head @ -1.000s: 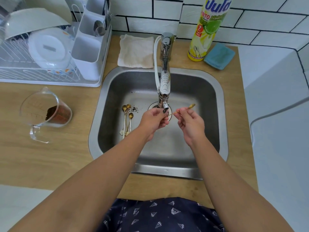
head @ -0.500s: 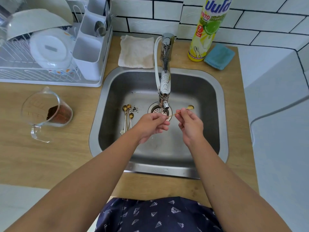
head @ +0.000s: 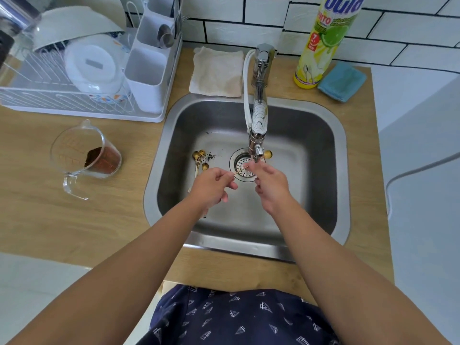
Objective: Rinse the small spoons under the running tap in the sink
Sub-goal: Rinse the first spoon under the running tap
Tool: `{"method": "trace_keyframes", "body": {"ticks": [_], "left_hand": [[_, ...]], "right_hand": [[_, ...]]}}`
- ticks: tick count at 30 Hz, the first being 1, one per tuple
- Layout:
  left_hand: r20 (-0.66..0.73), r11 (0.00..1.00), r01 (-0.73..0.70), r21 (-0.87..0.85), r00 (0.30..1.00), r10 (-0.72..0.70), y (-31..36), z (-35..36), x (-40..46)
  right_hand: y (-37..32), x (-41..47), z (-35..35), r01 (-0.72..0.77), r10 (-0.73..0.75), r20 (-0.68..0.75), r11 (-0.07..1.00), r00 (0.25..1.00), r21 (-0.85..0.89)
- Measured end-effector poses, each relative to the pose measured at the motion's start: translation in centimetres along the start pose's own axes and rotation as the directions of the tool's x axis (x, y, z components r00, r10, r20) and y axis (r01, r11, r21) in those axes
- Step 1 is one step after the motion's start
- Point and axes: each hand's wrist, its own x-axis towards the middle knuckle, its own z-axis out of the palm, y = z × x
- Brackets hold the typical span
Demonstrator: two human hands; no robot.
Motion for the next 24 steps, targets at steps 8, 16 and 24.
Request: {"method": "trace_keyframes", "body": {"ticks": [8, 16, 24], "left_hand": [[-0.005, 0.99, -0.062, 0.128, 0.998, 0.063, 0.7, 1.0, -0.1], [0.172, 0.988, 0.151, -0.01, 0.974, -0.147, 1.4, 1.2, -0.2], [0.268, 0.948, 0.279, -0.154, 0.935, -0.232, 1.3, 0.7, -0.9]], "right_hand": [[-0.7, 0.6, -0.7, 0.003, 0.004, -0.046, 0.989, 0.999, 0.15], [-0.9, 0.6, -0.7, -0.002, 0.004, -0.019, 0.995, 1.0, 0.098], [-0.3, 0.0, 0.2, -0.01, 0.026, 0.136, 0.993, 0.99, -0.115]]}}
